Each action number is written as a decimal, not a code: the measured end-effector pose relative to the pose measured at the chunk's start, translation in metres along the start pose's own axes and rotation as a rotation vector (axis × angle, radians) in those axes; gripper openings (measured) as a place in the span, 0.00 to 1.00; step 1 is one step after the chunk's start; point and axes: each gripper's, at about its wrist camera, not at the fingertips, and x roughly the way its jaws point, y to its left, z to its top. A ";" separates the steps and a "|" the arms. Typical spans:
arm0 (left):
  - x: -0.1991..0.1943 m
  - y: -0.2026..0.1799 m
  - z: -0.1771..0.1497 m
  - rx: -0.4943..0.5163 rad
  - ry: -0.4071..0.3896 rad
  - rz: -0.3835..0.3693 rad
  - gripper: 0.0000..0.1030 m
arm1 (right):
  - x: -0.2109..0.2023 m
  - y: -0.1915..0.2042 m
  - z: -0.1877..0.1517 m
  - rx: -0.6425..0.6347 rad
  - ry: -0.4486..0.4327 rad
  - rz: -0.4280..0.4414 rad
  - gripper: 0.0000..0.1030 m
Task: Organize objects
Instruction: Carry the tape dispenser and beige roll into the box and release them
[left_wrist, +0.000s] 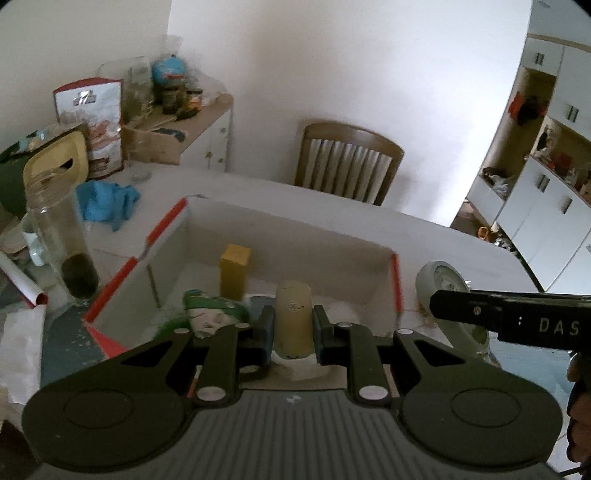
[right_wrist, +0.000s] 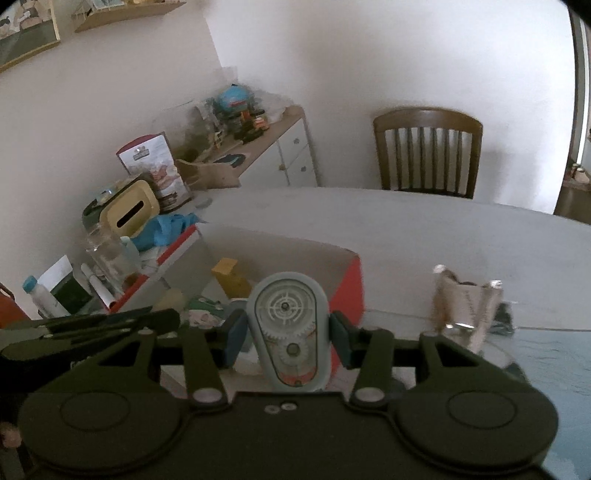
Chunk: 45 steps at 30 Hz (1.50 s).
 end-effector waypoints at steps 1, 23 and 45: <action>0.002 0.005 0.001 0.000 0.004 0.005 0.20 | 0.005 0.003 0.001 0.006 0.005 0.002 0.46; 0.076 0.035 0.004 0.124 0.090 0.053 0.20 | 0.109 0.029 0.007 -0.038 0.108 -0.117 0.46; 0.119 0.037 -0.007 0.141 0.238 0.070 0.20 | 0.148 0.042 -0.001 -0.120 0.177 -0.147 0.49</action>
